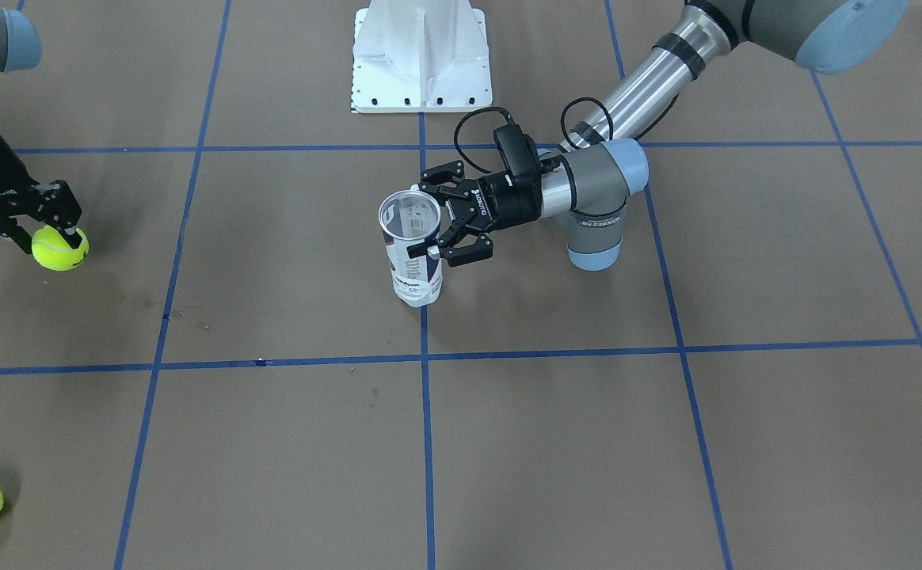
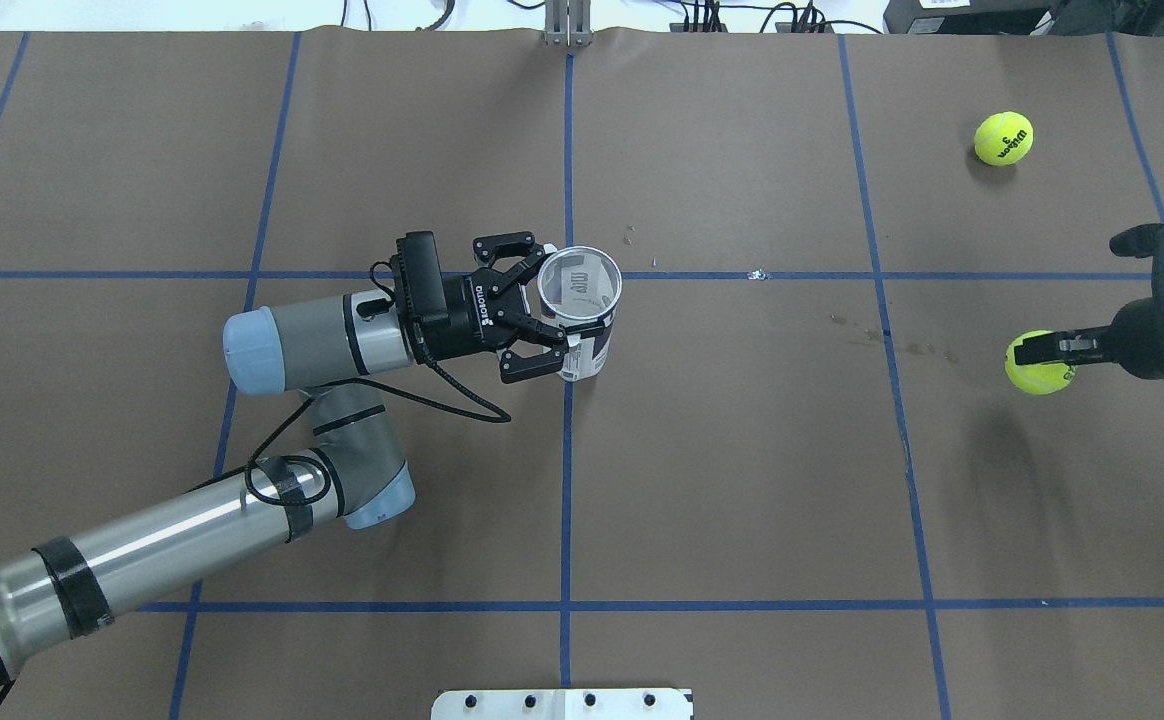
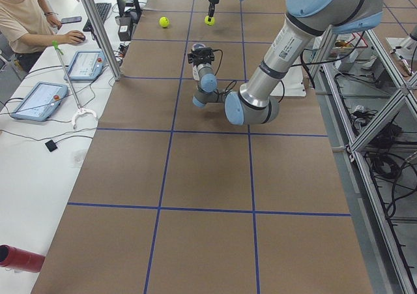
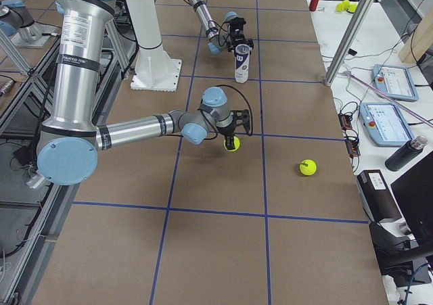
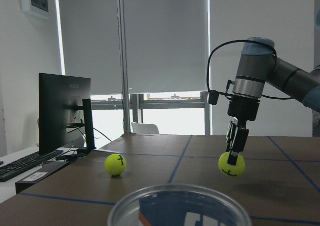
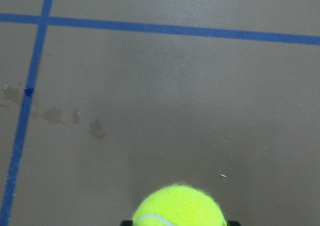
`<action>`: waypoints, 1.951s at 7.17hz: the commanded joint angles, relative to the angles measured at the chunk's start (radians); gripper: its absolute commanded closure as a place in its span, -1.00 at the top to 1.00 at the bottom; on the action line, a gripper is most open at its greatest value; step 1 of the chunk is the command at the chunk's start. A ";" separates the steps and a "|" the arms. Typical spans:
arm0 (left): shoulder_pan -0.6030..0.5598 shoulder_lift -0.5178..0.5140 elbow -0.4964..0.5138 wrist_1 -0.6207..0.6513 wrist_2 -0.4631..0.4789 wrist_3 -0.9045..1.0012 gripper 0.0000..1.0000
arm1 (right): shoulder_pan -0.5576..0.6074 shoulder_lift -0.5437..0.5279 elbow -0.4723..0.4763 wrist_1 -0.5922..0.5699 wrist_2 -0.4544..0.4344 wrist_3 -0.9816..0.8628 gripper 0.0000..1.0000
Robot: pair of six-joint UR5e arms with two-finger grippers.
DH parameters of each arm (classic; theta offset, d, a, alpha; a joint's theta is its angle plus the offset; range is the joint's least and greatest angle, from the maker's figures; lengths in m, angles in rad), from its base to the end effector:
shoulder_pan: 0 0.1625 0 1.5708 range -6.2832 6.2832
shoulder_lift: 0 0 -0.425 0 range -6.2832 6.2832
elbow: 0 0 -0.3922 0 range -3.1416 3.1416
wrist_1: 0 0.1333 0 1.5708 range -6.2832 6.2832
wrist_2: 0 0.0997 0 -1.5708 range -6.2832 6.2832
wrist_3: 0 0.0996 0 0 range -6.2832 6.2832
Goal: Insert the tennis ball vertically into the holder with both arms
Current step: 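Carry the ball above the can's opening with the right gripper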
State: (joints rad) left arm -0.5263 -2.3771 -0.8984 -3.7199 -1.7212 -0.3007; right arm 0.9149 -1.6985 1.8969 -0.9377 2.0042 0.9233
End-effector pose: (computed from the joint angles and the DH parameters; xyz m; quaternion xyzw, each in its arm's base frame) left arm 0.5500 -0.4564 0.2645 0.6897 0.5893 0.2145 0.3619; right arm -0.2107 -0.4238 0.4940 0.1381 -0.4186 0.0330 0.8970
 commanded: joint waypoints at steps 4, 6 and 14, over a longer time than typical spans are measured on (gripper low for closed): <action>0.000 0.001 0.001 -0.002 0.000 0.000 0.61 | -0.026 0.705 0.133 -0.779 0.033 0.357 -1.00; 0.000 0.001 0.001 -0.002 0.000 0.000 0.61 | -0.089 0.856 0.105 -0.867 0.013 0.501 -1.00; 0.000 -0.001 0.001 -0.002 0.002 0.000 0.61 | -0.264 1.054 -0.033 -0.977 -0.177 0.641 0.25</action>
State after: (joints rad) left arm -0.5262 -2.3765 -0.8974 -3.7214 -1.7196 -0.3007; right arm 0.6535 -0.6393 1.8643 -1.9151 1.8401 1.5705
